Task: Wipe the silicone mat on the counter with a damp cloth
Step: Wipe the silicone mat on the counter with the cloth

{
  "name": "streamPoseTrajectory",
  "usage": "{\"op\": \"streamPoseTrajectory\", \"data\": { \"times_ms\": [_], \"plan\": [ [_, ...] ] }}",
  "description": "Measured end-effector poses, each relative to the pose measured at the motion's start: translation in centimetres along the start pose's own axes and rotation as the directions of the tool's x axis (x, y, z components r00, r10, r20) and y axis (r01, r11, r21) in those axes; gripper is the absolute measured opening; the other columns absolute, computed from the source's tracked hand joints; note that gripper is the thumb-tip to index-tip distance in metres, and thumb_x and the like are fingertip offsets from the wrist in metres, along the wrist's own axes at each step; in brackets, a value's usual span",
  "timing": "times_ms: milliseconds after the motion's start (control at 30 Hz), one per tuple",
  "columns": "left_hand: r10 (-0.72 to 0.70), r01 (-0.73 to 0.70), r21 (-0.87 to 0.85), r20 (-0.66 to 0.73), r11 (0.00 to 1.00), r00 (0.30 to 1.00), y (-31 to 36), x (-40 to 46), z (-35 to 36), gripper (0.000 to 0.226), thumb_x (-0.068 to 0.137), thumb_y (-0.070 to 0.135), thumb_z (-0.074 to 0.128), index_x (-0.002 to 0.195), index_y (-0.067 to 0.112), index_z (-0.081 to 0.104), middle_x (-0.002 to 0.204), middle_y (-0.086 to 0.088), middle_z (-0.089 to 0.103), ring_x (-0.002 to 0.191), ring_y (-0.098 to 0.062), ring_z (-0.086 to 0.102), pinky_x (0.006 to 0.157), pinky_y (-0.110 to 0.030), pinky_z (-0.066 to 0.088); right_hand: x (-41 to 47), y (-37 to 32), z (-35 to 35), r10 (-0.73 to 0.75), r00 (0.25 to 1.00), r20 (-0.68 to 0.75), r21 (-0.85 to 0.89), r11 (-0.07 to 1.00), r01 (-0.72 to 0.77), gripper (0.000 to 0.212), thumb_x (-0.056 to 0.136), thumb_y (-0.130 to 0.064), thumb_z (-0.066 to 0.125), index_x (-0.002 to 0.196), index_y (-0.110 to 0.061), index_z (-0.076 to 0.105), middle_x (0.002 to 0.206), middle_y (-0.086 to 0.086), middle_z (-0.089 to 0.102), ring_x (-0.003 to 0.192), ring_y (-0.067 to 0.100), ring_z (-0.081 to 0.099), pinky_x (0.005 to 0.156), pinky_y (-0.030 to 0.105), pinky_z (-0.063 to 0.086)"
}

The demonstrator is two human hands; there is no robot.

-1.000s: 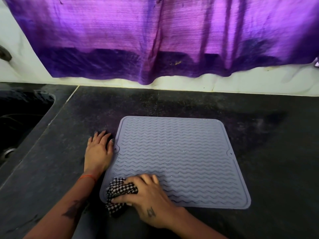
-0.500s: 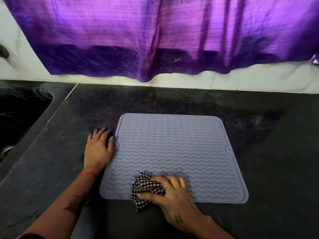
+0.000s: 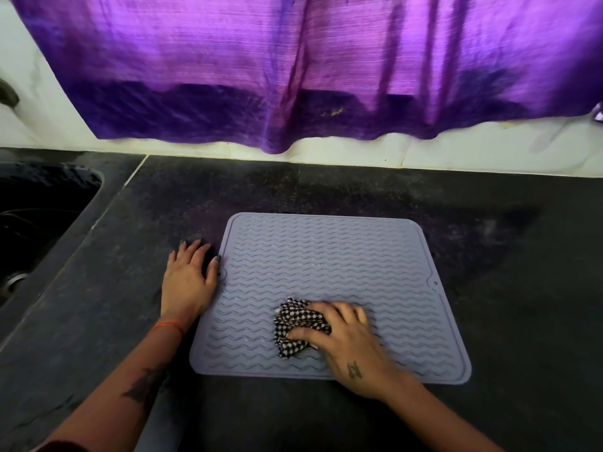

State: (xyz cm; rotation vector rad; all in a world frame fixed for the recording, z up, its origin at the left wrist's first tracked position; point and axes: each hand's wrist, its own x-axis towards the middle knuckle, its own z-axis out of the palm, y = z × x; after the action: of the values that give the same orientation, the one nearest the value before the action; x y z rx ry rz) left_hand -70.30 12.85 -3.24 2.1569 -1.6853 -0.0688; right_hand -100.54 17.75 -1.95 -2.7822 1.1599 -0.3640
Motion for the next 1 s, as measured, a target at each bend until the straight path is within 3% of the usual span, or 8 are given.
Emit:
{"op": "streamPoseTrajectory", "data": {
  "times_ms": [133,267,467,600,667,767,900,1000],
  "plan": [
    [0.004,-0.004,-0.002,0.004,1.0,1.0,0.0,0.1,0.0,0.057,0.088,0.041,0.033,0.127,0.006,0.055,0.138,-0.017,0.048,0.134,-0.037,0.033,0.114,-0.048,0.02,1.9,1.4,-1.5,0.041,0.999,-0.007,0.141,0.989,-0.04,0.04,0.086,-0.026,0.04,0.117,-0.051,0.045,0.125,-0.008,0.051,0.109,0.013,0.037,0.083,0.036,0.037],
    [-0.003,0.003,-0.015,-0.002,1.0,1.0,0.1,0.0,0.0,0.055,0.088,0.04,0.034,0.126,0.006,0.055,0.138,-0.017,0.048,0.135,-0.037,0.033,0.114,-0.048,0.019,2.4,2.1,0.3,0.076,0.996,-0.04,0.018,0.997,-0.075,0.07,0.069,-0.006,0.065,0.121,-0.047,0.044,0.131,-0.004,0.045,0.112,0.017,0.035,0.085,0.04,0.035],
    [-0.003,0.003,-0.016,0.004,1.0,1.0,0.0,0.1,0.0,0.056,0.088,0.041,0.033,0.127,0.006,0.055,0.139,-0.016,0.047,0.135,-0.036,0.032,0.114,-0.048,0.019,3.3,3.1,-0.8,0.037,0.999,0.031,0.112,0.993,-0.04,0.056,0.084,-0.008,0.058,0.116,-0.051,0.042,0.135,-0.006,0.044,0.116,0.018,0.034,0.088,0.039,0.029],
    [-0.005,0.005,-0.02,0.01,1.0,1.0,-0.1,0.1,0.1,0.056,0.088,0.041,0.033,0.128,0.007,0.054,0.14,-0.015,0.046,0.136,-0.035,0.031,0.114,-0.046,0.018,4.7,3.9,-0.4,0.066,0.996,-0.051,0.041,0.997,-0.064,0.072,0.068,0.006,0.061,0.116,-0.046,0.045,0.129,-0.005,0.051,0.111,0.021,0.04,0.085,0.036,0.026],
    [-0.002,0.002,-0.027,0.007,1.0,1.0,-0.1,0.1,0.1,0.056,0.088,0.041,0.033,0.128,0.007,0.054,0.14,-0.015,0.046,0.136,-0.035,0.031,0.115,-0.046,0.017,4.7,4.1,0.4,0.067,0.996,-0.058,-0.026,0.997,-0.069,0.076,0.064,0.003,0.065,0.119,-0.046,0.045,0.131,-0.004,0.049,0.111,0.02,0.037,0.085,0.038,0.031],
    [-0.007,0.007,-0.03,0.007,1.0,1.0,0.0,0.2,0.0,0.056,0.088,0.041,0.033,0.128,0.007,0.054,0.14,-0.015,0.046,0.137,-0.035,0.03,0.115,-0.046,0.017,4.7,4.5,0.6,0.03,0.998,-0.059,-0.001,1.0,-0.03,0.073,0.068,0.0,0.067,0.119,-0.046,0.044,0.131,-0.003,0.05,0.111,0.019,0.035,0.084,0.041,0.037],
    [-0.001,0.002,-0.037,0.01,0.999,1.0,0.0,0.1,0.0,0.057,0.088,0.042,0.033,0.13,0.007,0.053,0.141,-0.015,0.045,0.137,-0.034,0.029,0.115,-0.046,0.016,6.1,5.6,-1.6,0.057,0.998,0.003,0.149,0.987,-0.057,0.049,0.084,-0.004,0.059,0.114,-0.043,0.056,0.132,-0.007,0.052,0.113,0.02,0.044,0.084,0.034,0.029],
    [-0.01,0.011,-0.046,0.01,0.999,1.0,0.0,0.1,0.0,0.057,0.088,0.042,0.032,0.13,0.008,0.052,0.142,-0.014,0.044,0.138,-0.033,0.027,0.116,-0.045,0.015,6.5,5.6,-0.7,0.092,0.993,-0.072,0.076,0.993,-0.087,0.064,0.071,0.006,0.054,0.113,-0.041,0.052,0.13,-0.006,0.052,0.112,0.021,0.042,0.086,0.036,0.03]
  ]
}}
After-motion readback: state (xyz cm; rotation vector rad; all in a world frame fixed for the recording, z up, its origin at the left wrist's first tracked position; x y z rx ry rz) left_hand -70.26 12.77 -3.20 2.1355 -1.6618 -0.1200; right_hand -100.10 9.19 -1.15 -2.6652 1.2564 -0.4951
